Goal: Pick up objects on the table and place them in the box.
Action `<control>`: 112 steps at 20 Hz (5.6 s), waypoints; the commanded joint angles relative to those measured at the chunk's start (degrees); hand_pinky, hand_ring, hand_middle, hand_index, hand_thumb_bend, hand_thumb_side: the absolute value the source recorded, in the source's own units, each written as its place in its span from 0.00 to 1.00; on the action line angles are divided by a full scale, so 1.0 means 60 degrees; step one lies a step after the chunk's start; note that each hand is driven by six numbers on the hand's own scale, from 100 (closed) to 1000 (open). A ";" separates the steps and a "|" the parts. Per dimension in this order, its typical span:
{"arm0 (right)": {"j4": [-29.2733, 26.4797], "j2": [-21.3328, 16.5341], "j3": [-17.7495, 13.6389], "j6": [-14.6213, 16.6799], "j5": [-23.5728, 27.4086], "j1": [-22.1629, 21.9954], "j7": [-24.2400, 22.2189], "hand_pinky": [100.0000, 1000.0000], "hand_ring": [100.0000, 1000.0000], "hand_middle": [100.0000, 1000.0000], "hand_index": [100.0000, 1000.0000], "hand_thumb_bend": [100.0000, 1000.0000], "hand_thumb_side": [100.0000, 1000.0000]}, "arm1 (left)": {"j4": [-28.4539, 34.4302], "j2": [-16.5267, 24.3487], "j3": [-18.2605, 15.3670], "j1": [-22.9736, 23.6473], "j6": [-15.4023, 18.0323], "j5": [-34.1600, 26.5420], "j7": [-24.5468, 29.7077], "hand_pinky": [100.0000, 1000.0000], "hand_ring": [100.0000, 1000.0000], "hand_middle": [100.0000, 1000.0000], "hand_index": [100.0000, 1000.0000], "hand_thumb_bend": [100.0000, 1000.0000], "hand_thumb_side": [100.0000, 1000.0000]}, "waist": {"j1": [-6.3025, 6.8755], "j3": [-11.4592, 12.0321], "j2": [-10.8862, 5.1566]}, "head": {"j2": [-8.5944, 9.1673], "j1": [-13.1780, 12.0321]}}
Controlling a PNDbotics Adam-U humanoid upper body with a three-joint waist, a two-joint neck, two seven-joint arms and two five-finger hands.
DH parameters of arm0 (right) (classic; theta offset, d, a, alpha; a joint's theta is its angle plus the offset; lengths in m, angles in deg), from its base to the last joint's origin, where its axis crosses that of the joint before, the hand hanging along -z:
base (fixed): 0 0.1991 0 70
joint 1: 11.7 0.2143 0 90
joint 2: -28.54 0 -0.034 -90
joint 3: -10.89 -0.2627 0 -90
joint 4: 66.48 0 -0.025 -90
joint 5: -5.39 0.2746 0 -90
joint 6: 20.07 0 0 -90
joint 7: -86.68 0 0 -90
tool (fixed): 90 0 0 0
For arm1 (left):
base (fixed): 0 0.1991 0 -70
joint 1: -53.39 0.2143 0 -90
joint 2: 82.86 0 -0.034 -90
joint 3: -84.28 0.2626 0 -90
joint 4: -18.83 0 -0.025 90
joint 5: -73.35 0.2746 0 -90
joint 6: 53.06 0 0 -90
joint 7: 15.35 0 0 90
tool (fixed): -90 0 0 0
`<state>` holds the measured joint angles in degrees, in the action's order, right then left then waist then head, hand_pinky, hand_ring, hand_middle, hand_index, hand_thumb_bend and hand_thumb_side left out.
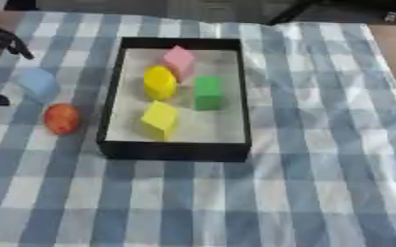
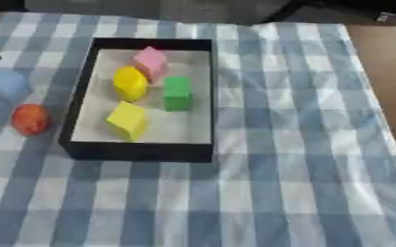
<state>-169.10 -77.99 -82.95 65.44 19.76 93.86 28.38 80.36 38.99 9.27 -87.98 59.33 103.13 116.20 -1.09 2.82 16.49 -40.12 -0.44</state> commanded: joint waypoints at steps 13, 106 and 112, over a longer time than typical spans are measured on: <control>-0.0246 -0.0178 -0.0115 -0.0031 -0.0125 0.0044 0.0143 0.77 0.78 0.66 0.81 0.00 0.71 | 0.0004 0.0031 -0.0422 -0.0624 -0.0020 0.0053 0.0887 0.88 0.83 0.80 0.83 0.55 0.00 | 0.0129 -0.0243 0.0289 | 0.0275 -0.0237; 0.0212 -0.0168 0.0201 0.0008 0.0061 0.0325 -0.0381 0.78 0.79 0.67 0.81 0.00 0.75 | 0.1903 -0.3334 0.2973 -0.2604 -0.1761 -0.1995 0.0217 0.89 0.78 0.77 0.86 0.34 0.39 | 0.0305 -0.0380 -0.0144 | -0.0009 -0.0079; 0.0282 -0.0143 0.0220 -0.0004 0.0060 0.0296 -0.0374 0.78 0.79 0.67 0.81 0.00 0.76 | 0.2119 -0.3172 0.2878 -0.2460 -0.1490 -0.1647 -0.0100 0.90 0.81 0.82 0.91 0.53 0.57 | 0.0322 -0.0338 -0.0163 | -0.0030 -0.0093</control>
<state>-167.12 -77.50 -81.22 65.32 19.87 95.22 26.25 92.08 18.40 27.36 -101.87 49.99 93.06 115.98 0.24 0.79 18.16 -40.19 -0.88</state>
